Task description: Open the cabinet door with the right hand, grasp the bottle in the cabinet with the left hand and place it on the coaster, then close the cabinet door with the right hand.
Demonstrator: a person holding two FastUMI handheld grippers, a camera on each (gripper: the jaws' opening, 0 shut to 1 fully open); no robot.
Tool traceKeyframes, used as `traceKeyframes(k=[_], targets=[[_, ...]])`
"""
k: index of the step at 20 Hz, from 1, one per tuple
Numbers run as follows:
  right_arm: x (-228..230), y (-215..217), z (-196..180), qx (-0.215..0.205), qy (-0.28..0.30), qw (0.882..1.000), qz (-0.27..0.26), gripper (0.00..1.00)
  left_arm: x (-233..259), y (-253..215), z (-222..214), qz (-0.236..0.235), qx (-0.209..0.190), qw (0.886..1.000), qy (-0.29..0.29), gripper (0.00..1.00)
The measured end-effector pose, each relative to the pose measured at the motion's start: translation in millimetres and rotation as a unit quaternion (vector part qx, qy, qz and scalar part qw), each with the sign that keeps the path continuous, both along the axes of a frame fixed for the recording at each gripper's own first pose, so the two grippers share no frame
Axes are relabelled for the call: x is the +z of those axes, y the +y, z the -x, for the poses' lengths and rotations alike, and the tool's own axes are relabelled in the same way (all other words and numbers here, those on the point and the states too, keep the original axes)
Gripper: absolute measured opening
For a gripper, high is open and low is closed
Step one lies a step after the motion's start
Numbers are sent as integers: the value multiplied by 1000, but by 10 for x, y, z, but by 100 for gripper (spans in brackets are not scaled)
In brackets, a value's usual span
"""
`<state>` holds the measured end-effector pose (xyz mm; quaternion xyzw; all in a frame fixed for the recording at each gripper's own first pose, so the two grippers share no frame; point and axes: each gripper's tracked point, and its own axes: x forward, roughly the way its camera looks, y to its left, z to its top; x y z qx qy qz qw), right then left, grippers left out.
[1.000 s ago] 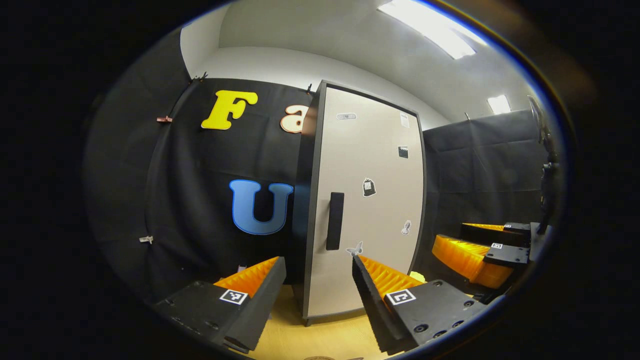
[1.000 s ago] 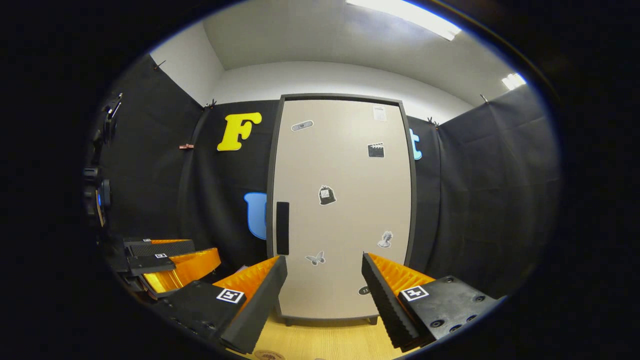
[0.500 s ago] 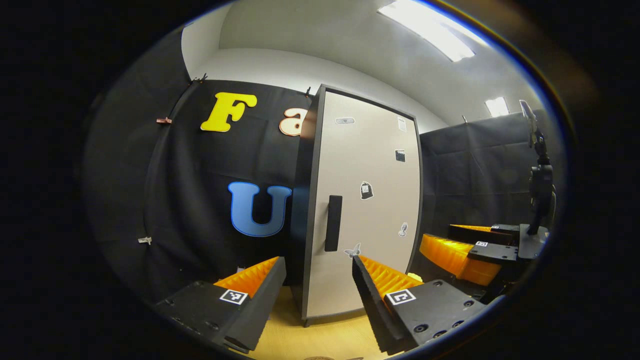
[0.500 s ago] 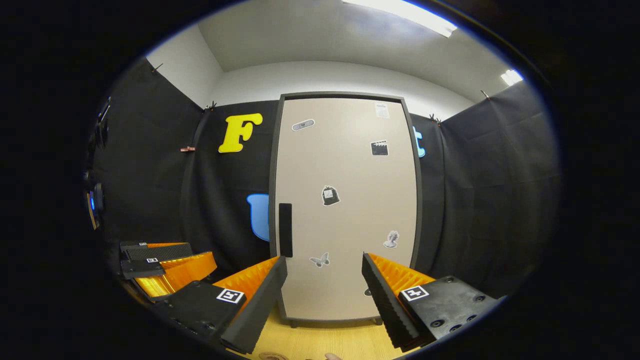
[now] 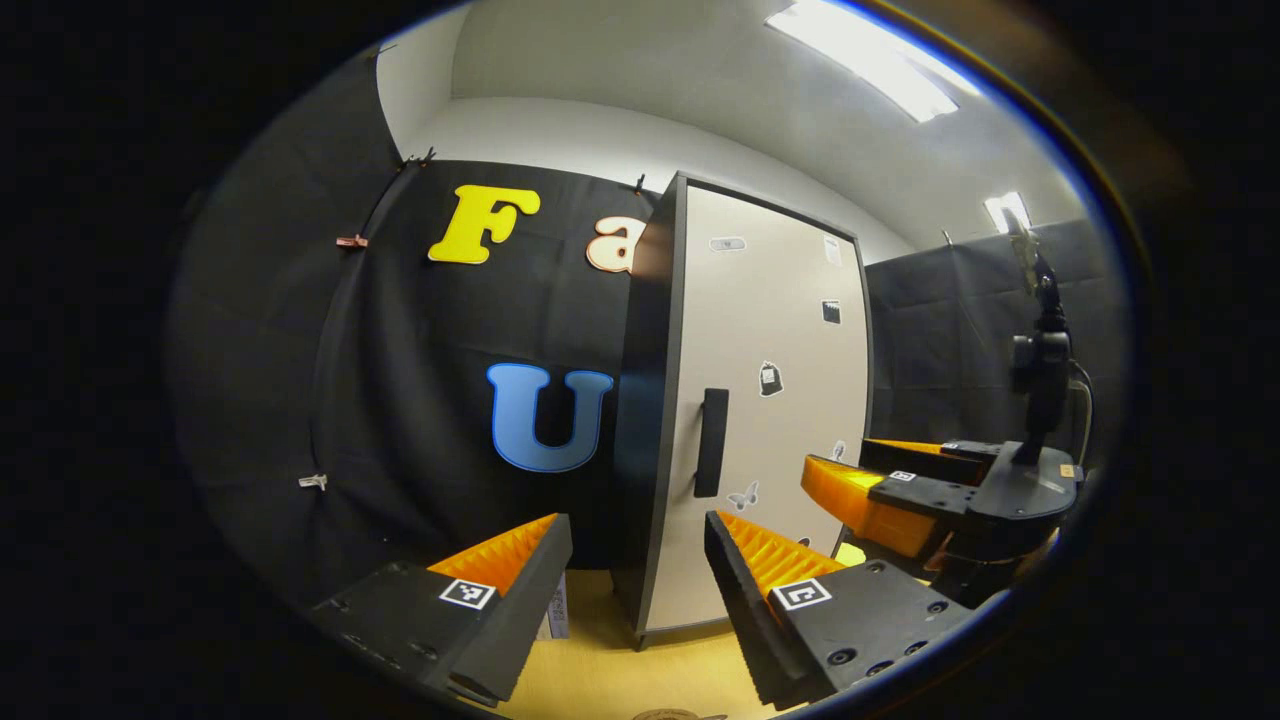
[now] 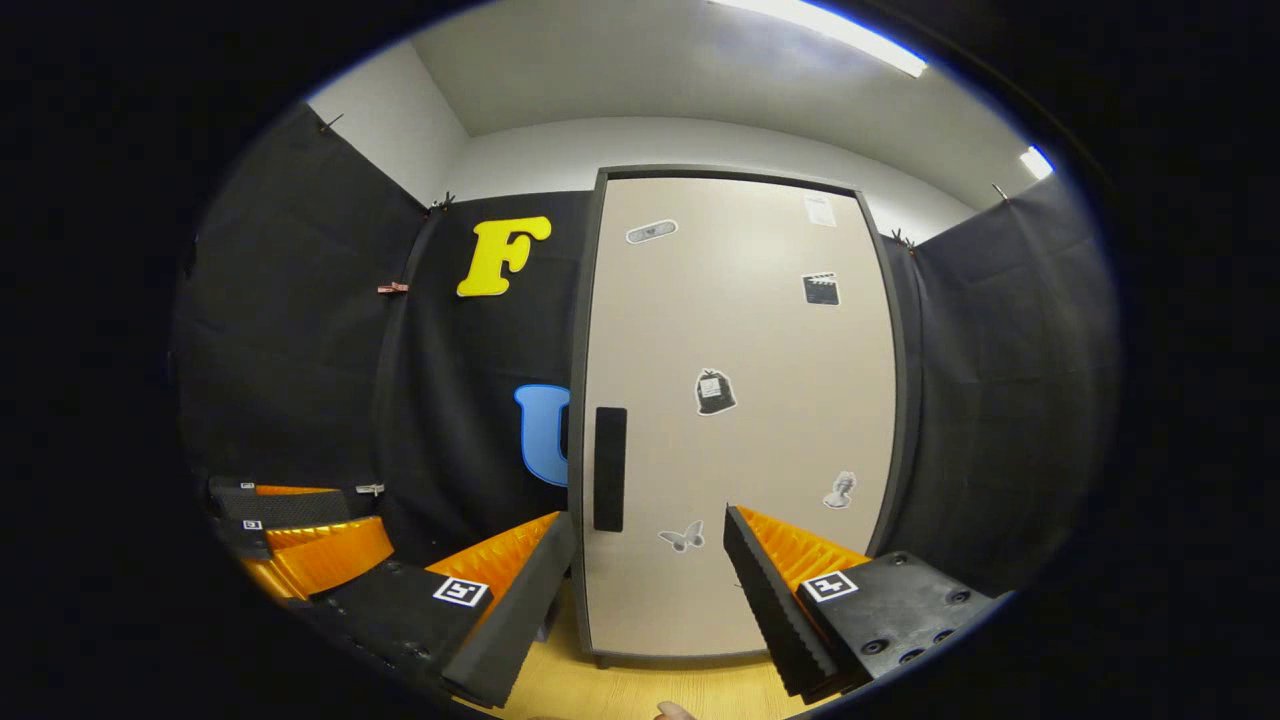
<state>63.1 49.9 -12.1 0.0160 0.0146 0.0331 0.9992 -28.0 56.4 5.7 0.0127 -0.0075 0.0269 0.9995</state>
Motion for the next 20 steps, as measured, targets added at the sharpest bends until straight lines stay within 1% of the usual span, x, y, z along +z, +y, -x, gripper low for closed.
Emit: traceKeyframes(k=[4, 9, 13, 20], targets=[[-90, 179, -290, 11, 4, 1000, -2, 98, 2, 210, 10, -5, 17, 1000, 1, 85], [-141, 302, -661, 11, 3, 1000, -4, 98, -17, 321, -22, -4, 17, 1000, 6, 85], [-172, 293, -956, -6, -2, 1000, 5, 97, 0, 364, -23, 7, 11, 1000, 4, 85], [-315, 354, -1366, -23, 3, 1000, -2, 97, -86, 485, -11, 11, 17, 1000, 14, 85]])
